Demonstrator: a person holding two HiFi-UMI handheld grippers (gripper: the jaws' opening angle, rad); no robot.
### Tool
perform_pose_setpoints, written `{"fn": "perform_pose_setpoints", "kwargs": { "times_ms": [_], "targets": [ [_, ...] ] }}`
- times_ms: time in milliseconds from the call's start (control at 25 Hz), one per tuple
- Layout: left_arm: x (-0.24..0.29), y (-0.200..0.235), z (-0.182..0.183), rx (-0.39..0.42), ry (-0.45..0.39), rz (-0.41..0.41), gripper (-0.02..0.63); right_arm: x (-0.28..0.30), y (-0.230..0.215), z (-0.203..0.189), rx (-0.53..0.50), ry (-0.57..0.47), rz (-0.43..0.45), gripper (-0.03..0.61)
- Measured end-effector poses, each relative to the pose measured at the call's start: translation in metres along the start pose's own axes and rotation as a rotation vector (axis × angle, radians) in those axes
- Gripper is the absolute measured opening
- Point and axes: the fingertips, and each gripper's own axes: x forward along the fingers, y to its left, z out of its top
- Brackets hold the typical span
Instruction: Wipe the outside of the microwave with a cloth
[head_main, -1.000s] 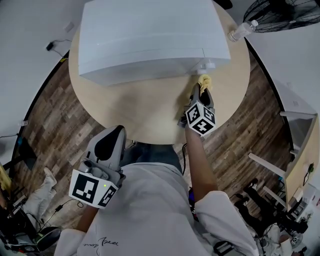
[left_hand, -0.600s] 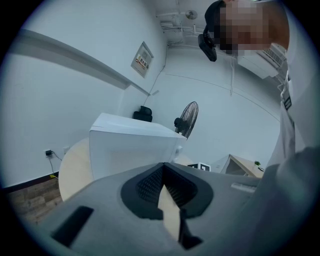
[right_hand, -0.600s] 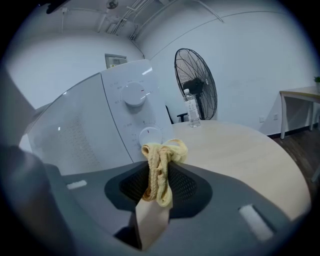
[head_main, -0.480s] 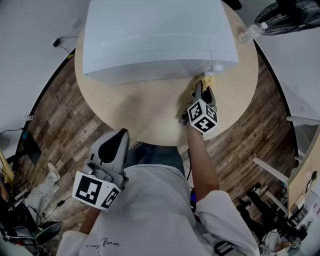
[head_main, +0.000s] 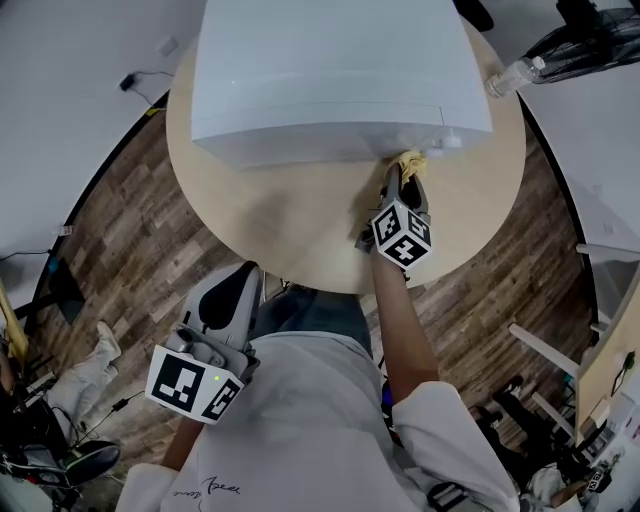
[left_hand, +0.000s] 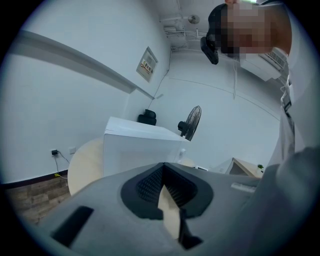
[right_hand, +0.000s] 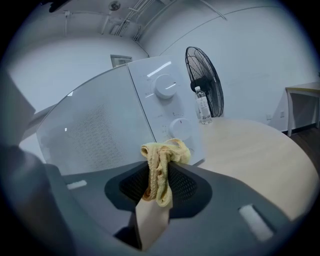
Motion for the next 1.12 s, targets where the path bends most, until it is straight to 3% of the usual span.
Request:
{"fn": "perform_pose_setpoints", "kwargs": {
  "times_ms": [1120],
  "targets": [
    [-0.052, 0.042, -0.004, -0.031, -0.054, 0.072, -0.006, -0.010, 0.096, -0.042, -0.063, 0.061, 0.127, 0.121]
  ]
}}
